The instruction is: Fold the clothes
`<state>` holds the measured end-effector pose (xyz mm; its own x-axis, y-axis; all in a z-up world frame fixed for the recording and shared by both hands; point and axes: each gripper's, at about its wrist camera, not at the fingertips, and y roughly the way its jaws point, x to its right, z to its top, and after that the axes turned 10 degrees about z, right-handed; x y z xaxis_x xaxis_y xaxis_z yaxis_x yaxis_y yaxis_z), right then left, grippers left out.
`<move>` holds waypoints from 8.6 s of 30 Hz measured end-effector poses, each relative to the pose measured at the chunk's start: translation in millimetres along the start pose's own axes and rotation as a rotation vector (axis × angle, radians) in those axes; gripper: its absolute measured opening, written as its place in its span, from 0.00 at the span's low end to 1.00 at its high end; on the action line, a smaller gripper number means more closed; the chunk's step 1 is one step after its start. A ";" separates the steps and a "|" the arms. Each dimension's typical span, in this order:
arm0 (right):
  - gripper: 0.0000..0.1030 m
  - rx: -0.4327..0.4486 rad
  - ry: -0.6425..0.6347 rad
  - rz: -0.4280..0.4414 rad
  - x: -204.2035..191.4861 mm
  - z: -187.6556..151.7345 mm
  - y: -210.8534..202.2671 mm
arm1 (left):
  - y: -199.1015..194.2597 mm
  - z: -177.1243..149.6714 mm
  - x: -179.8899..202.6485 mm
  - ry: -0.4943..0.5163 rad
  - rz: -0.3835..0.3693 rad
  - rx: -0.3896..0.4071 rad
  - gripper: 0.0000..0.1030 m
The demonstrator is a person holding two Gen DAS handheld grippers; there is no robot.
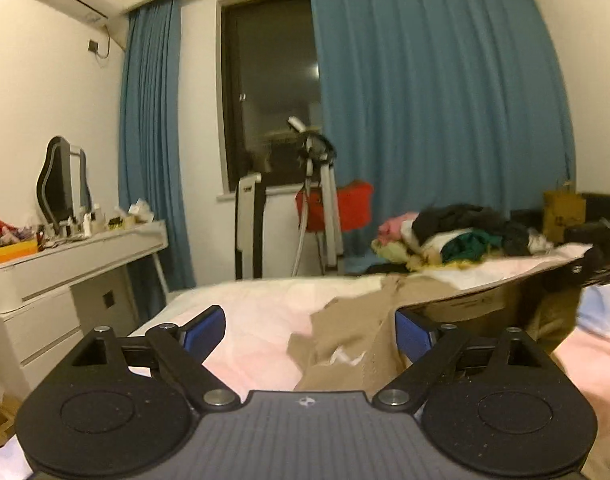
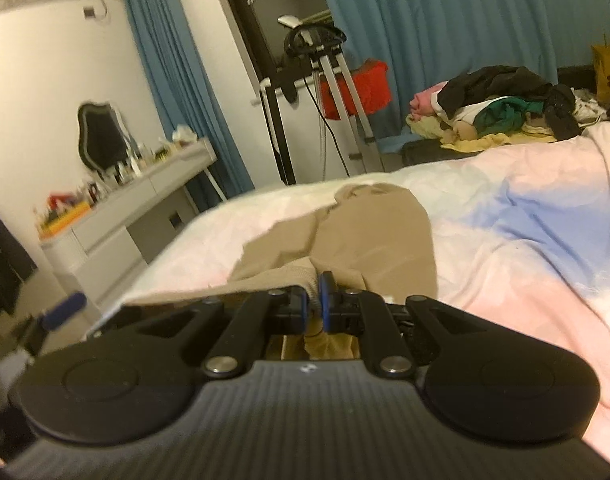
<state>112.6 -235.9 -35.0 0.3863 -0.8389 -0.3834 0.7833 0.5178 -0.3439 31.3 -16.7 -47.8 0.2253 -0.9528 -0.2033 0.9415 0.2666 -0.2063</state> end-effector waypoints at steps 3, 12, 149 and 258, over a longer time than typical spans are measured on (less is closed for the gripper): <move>0.11 -0.019 -0.032 -0.041 -3.5 -11.6 -10.3 | 0.4 -7.1 4.8 0.071 0.009 -0.079 0.89; 0.19 0.010 -0.013 -0.148 -9.5 -31.8 -37.7 | -23.8 -13.3 9.0 0.138 0.095 -0.025 0.88; 0.86 0.840 -0.398 -0.238 -204.9 215.1 -365.5 | -206.8 375.1 -185.2 -0.507 -0.028 0.473 1.00; 0.85 0.075 0.197 -0.233 91.2 -12.9 109.4 | 479.2 97.6 -107.3 -0.421 0.261 -0.476 0.18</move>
<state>227.2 -253.7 -118.7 0.0958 -0.8812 -0.4629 0.8765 0.2951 -0.3804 482.7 199.2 -31.4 0.5989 -0.7981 0.0658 0.6522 0.4383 -0.6185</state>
